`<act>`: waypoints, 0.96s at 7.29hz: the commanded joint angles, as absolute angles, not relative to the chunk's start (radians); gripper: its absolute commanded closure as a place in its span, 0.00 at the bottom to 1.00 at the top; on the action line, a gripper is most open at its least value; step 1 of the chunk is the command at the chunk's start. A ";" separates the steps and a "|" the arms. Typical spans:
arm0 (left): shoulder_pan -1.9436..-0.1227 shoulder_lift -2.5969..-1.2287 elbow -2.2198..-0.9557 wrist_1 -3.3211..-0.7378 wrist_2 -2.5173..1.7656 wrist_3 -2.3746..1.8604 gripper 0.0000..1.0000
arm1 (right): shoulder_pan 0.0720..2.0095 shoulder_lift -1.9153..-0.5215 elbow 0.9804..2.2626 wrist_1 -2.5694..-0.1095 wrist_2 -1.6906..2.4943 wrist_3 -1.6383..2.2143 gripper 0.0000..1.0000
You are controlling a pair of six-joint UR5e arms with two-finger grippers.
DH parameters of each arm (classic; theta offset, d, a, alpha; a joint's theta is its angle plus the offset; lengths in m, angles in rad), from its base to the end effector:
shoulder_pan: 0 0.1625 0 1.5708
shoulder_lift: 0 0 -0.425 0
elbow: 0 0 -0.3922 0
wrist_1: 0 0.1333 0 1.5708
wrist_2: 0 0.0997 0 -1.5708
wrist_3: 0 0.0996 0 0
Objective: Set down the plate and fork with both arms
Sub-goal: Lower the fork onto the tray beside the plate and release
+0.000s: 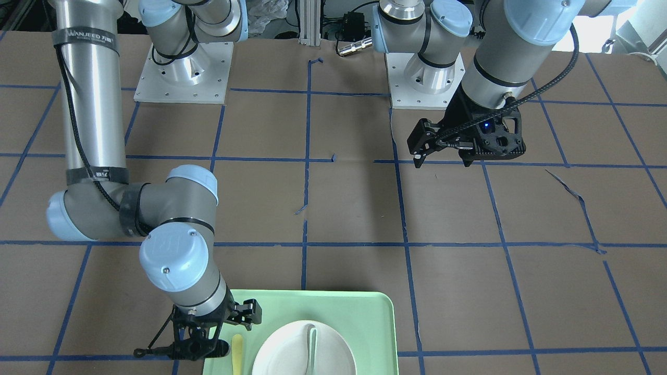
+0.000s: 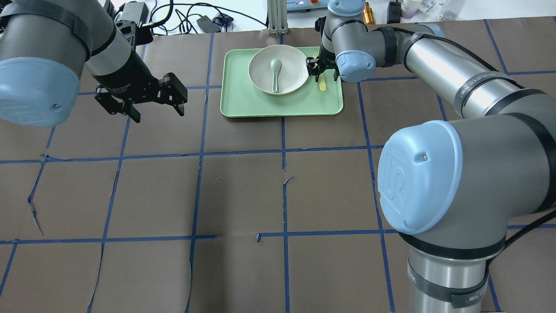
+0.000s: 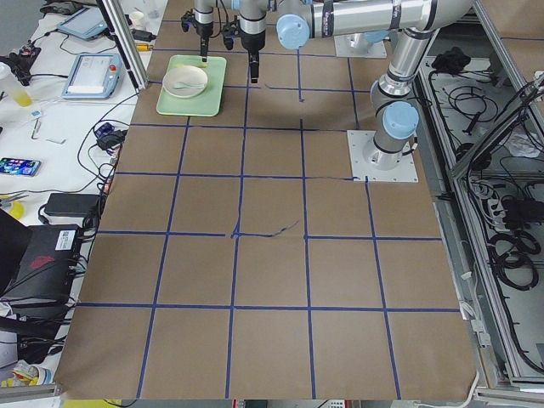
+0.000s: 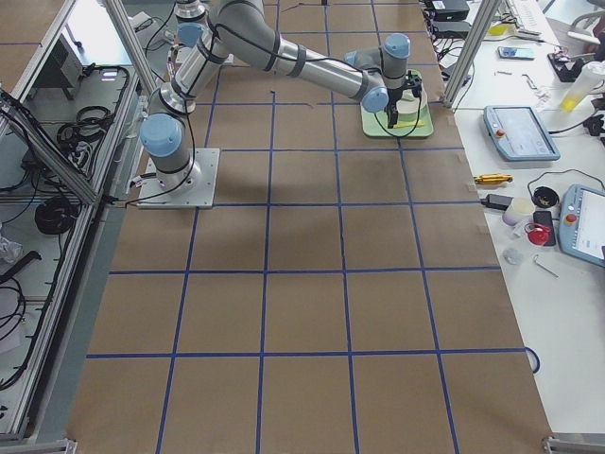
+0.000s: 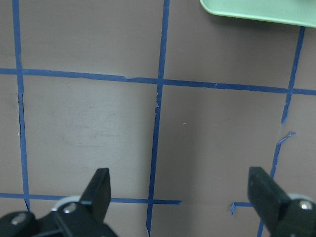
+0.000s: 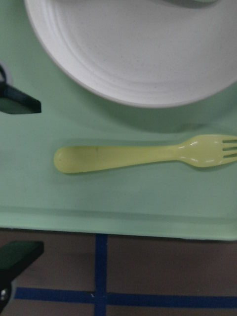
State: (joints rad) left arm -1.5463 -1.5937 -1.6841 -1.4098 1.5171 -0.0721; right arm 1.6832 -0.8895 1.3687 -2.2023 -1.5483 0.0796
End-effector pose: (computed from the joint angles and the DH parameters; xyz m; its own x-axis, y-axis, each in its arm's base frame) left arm -0.1263 -0.5037 0.4372 -0.9939 -0.0951 0.0553 -0.0963 0.9951 -0.0209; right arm 0.2165 -0.7095 0.2285 -0.9987 -0.0371 -0.0342 -0.0316 0.9883 -0.1495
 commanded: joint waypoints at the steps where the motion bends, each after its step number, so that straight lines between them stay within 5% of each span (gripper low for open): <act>1: -1.546 -1.592 -1.684 -1.410 1.517 -0.072 0.00 | 1.665 -1.070 1.543 -2.238 -1.574 0.078 0.00; 3: -1.546 -1.589 -1.684 -1.410 1.519 -0.072 0.00 | 1.640 -1.272 1.639 -2.080 -1.575 0.072 0.00; 7: -1.549 -1.580 -1.687 -1.410 1.540 -0.072 0.00 | 1.606 -1.515 1.635 -1.749 -1.572 0.038 0.00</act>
State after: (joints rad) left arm -1.5488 -1.5834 -1.6875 -1.4097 1.5358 -0.0721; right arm 1.6077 -1.4531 1.6372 -1.8102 -1.5648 0.0519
